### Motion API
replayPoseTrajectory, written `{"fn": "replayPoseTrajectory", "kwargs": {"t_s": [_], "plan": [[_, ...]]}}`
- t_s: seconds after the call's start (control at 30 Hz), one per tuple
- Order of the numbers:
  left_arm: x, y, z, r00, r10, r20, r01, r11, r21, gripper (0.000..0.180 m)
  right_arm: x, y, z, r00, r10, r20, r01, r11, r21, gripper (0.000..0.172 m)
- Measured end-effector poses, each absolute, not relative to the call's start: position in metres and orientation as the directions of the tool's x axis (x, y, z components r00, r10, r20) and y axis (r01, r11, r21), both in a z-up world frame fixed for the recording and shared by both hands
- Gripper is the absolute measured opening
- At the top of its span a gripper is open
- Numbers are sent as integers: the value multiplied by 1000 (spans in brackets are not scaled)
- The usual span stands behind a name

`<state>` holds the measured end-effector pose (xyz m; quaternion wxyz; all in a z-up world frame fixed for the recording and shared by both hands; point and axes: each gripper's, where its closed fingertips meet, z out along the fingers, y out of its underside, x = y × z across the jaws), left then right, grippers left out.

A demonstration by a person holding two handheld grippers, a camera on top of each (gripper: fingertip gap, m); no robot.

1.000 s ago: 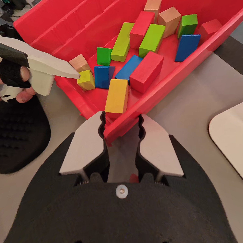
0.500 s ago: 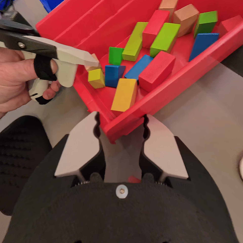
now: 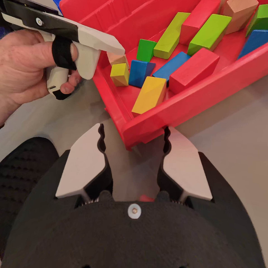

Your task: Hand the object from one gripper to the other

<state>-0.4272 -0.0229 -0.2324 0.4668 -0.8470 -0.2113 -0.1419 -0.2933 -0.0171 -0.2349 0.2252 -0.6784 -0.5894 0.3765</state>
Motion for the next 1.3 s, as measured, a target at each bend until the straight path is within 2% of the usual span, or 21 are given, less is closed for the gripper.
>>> {"fn": "replayPoseTrajectory", "kwargs": {"t_s": [0.07, 0.17, 0.33, 0.4, 0.47, 0.6, 0.67, 0.73, 0.8, 0.87, 0.93, 1.0, 1.1, 1.3], "plan": [[-427, -25, -233, 865, 213, 454, 499, -461, -734, 91, -293, -15, -232, 11, 956, -293, 627, -234, -743, 75], [-432, -34, -232, 861, 249, 444, 509, -434, -743, 105, -286, -14, -218, -23, 921, -389, 617, -292, -730, 75], [-424, -55, -206, 863, 265, 430, 500, -319, -805, 103, -249, -6, -189, -81, 952, -296, 609, -188, -770, 76], [-409, -61, -200, 878, 263, 401, 472, -324, -820, 108, -232, 1, -175, -111, 962, -249, 593, -137, -793, 76], [-387, -66, -199, 902, 234, 363, 428, -371, -824, 103, -214, 9, -163, -147, 970, -196, 569, -79, -818, 74], [-370, -82, -191, 927, 290, 237, 337, -368, -867, 104, -182, 31, -153, -163, 978, -129, 527, -25, -850, 69], [-367, -91, -177, 926, 321, 198, 305, -328, -894, 99, -168, 43, -154, -152, 981, -123, 504, -31, -863, 67], [-350, -89, -168, 931, 287, 227, 315, -312, -896, 90, -163, 42, -158, -176, 965, -196, 498, -84, -863, 59], [-347, -84, -177, 929, 307, 206, 312, -354, -882, 99, -174, 31, -168, -205, 945, -255, 505, -121, -855, 65], [-358, -77, -185, 918, 337, 209, 326, -341, -882, 103, -195, 19, -183, -216, 945, -245, 538, -94, -838, 67], [-359, -69, -186, 897, 319, 307, 400, -286, -871, 105, -217, -1, -190, -269, 929, -252, 542, -71, -837, 69], [-362, -66, -191, 896, 323, 303, 400, -294, -868, 104, -234, -14, -198, -275, 926, -257, 566, -59, -822, 71], [-371, -63, -192, 896, 342, 284, 388, -290, -875, 115, -248, -19, -204, -263, 939, -220, 586, -25, -810, 75], [-394, -66, -190, 887, 321, 333, 421, -263, -868, 112, -257, -31, -206, -285, 931, -230, 607, -10, -794, 78]]}}
